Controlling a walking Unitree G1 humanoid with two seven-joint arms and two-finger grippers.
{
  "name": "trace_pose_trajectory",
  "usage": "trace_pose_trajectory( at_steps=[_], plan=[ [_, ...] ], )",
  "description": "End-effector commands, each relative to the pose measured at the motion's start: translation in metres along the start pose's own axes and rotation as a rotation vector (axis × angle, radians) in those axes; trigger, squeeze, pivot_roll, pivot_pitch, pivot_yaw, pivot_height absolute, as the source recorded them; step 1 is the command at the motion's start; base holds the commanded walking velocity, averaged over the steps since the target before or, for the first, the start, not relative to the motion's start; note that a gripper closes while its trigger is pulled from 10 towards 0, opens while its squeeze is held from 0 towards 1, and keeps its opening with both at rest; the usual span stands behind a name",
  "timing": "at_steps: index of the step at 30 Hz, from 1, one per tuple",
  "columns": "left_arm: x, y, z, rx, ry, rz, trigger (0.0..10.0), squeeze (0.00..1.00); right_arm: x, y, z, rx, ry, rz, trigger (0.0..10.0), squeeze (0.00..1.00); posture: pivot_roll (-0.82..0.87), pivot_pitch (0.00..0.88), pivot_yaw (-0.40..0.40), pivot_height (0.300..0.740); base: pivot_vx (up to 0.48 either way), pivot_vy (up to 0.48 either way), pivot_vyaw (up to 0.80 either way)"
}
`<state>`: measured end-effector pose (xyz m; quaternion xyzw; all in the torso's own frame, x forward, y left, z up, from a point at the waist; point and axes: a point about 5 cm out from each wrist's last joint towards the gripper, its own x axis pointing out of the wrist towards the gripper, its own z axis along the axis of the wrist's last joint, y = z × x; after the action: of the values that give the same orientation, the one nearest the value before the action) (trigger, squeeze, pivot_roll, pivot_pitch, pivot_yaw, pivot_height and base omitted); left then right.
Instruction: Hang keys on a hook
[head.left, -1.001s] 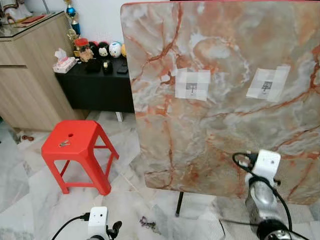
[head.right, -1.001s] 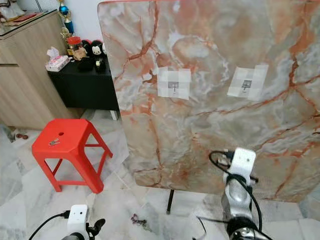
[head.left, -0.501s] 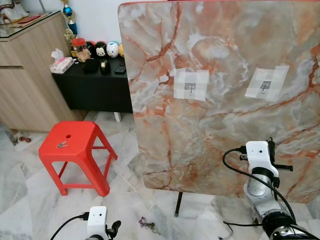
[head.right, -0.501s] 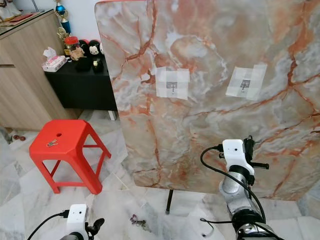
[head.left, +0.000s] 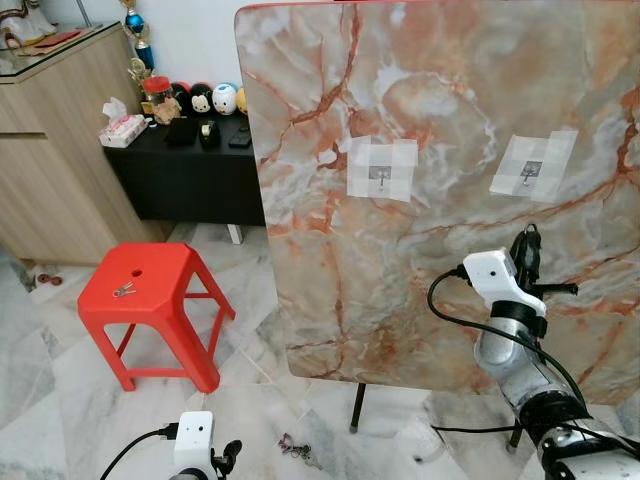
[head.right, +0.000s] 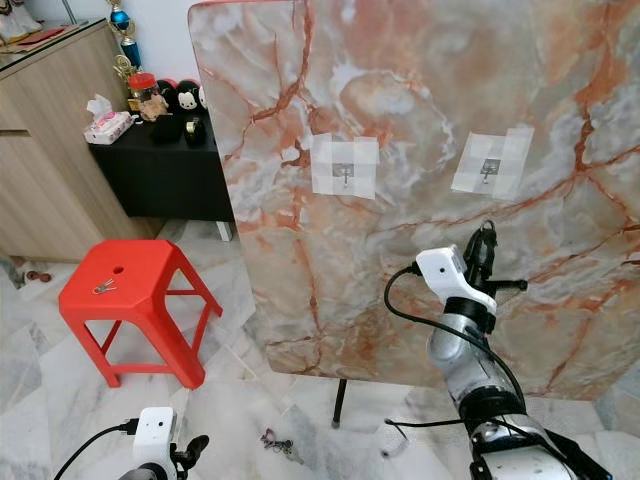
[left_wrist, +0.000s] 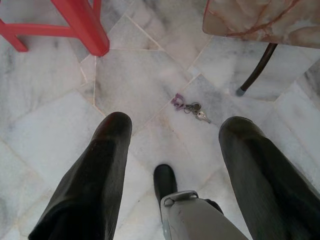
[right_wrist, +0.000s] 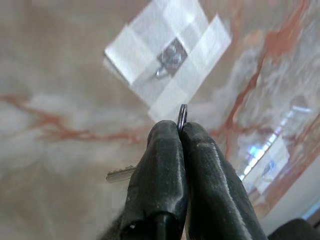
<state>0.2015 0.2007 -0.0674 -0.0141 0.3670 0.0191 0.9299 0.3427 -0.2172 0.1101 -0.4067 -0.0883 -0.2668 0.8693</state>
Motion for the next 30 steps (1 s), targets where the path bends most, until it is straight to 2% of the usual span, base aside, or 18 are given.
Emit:
trace_pose_trajectory(
  at_steps=[1,8,11,12,13,15,20,24,28,29,30],
  plan=[
    [-0.001,0.002,-0.003,0.011,0.023,0.001,10.0,0.00,0.006,-0.002,0.004,-0.002,-0.008,-0.006,10.0,0.00,0.00,0.000,0.022,0.740,0.000,0.000,0.00],
    [0.000,0.002,-0.002,0.008,0.023,0.002,10.0,0.00,0.008,-0.002,0.003,0.004,0.012,0.004,10.0,0.00,0.00,0.000,0.020,0.740,0.000,0.000,0.00],
    [0.000,0.002,-0.003,0.006,0.024,0.001,10.0,0.00,0.001,-0.001,-0.009,0.205,0.155,0.030,10.0,0.00,0.00,0.000,0.021,0.740,0.000,0.000,0.00],
    [0.000,0.002,-0.003,0.006,0.025,0.001,10.0,0.00,0.000,0.000,-0.011,0.244,0.176,0.035,10.0,0.00,0.00,0.000,0.021,0.740,0.000,0.000,0.00],
    [-0.001,0.002,-0.003,0.007,0.026,0.000,10.0,0.00,-0.007,0.001,-0.023,0.416,0.312,0.037,10.0,0.00,0.00,0.000,0.021,0.740,0.000,0.000,0.00],
    [-0.001,0.002,-0.003,0.006,0.027,-0.001,10.0,0.00,-0.017,0.002,-0.038,0.585,0.442,0.018,10.0,0.00,0.00,0.000,0.021,0.740,0.000,0.000,0.00],
    [-0.001,0.002,-0.004,0.006,0.028,-0.001,10.0,0.00,-0.032,0.003,-0.047,0.545,0.420,0.047,10.0,0.00,-0.01,0.000,0.023,0.740,0.000,0.000,0.00],
    [-0.001,0.002,-0.004,0.007,0.029,-0.002,10.0,0.00,-0.035,0.004,-0.046,0.533,0.399,0.055,10.0,0.00,-0.01,0.000,0.025,0.740,0.000,0.000,0.00],
    [-0.001,0.002,-0.004,0.006,0.029,-0.004,10.0,0.00,-0.040,0.010,-0.047,0.643,0.476,0.060,10.0,0.00,0.00,0.000,0.021,0.740,0.000,0.000,0.00],
    [-0.001,0.002,-0.004,0.004,0.028,-0.003,10.0,0.00,-0.043,0.015,-0.051,0.737,0.554,0.065,10.0,0.00,0.01,0.000,0.018,0.740,0.000,0.000,0.00],
    [-0.001,0.002,-0.004,0.003,0.028,-0.002,10.0,0.00,-0.044,0.016,-0.052,0.765,0.578,0.064,10.0,0.00,0.01,0.000,0.018,0.740,0.000,0.000,0.00]
  ],
)
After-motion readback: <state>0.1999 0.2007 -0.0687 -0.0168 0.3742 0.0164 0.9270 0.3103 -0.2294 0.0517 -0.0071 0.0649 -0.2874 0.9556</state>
